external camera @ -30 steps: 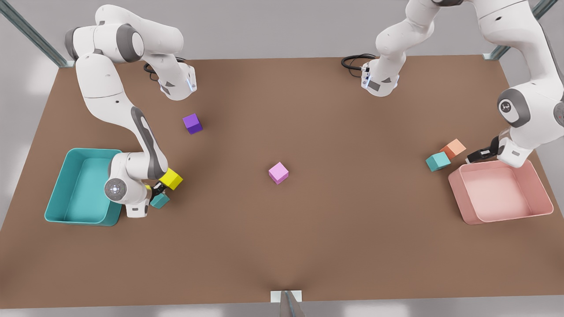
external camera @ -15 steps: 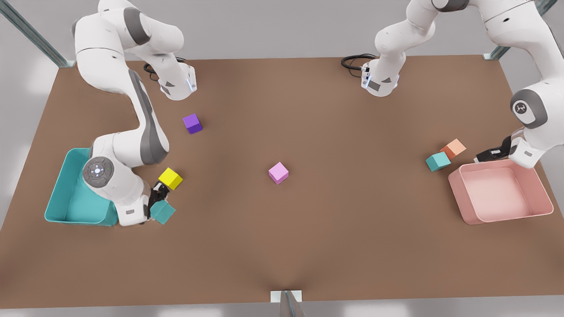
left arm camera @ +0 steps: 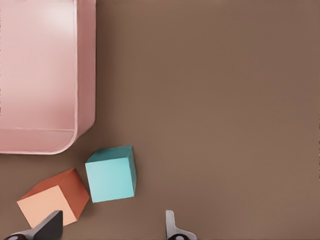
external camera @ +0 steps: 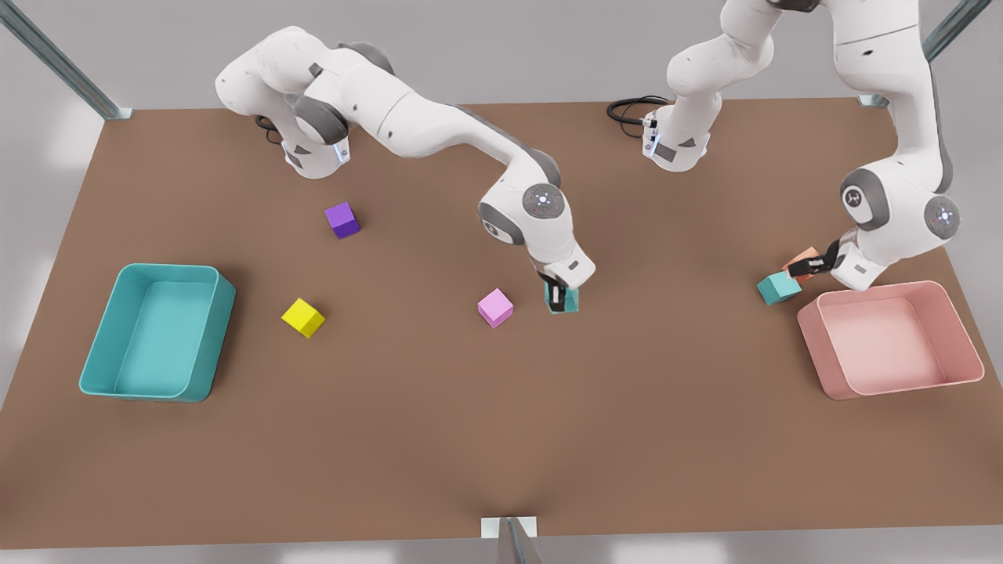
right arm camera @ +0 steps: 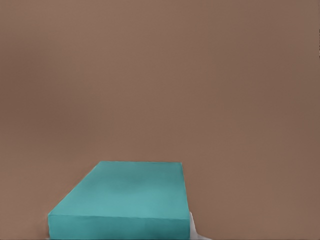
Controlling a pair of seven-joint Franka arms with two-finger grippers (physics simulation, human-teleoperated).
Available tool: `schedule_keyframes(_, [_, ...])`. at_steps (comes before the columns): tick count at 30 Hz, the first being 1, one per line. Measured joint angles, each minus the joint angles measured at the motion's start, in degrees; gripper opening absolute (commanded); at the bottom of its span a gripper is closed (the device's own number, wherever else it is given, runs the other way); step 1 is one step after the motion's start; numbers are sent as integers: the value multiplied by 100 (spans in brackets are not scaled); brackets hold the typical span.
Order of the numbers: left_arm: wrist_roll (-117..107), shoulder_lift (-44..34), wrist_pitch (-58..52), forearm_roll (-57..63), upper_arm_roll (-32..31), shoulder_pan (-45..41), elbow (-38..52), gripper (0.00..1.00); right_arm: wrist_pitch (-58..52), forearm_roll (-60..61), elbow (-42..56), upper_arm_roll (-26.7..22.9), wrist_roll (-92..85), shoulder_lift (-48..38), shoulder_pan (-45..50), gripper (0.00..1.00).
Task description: Stack the two blue cubes on top of each other
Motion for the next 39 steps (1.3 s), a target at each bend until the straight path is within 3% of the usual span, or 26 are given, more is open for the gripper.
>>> schedule_keyframes(9, [-735,368,705,20,11,-1,-310,99,1343,63,196,-244,577,930,22,32])
schedule_keyframes(12, [-858,421,1010,38,155,-5,-545,99,1621,-75,204,-250,839,987,36,81])
schedule_keyframes(13, [-886,440,1103,44,183,16,-586,99,1705,-173,205,-252,986,991,34,92])
schedule_keyframes(15, [-926,462,1254,57,209,33,-626,99,1848,-343,205,-258,1294,994,33,100])
schedule_keyframes(37, [-901,920,2186,74,281,119,-988,99,2997,-394,141,-309,3195,1542,191,100])
schedule_keyframes(38, [-888,922,2225,74,295,123,-1017,99,3024,-349,139,-307,3168,1546,191,99])
schedule_keyframes(39, [-872,923,2265,74,316,122,-1046,99,3050,-296,138,-304,3126,1548,190,87])
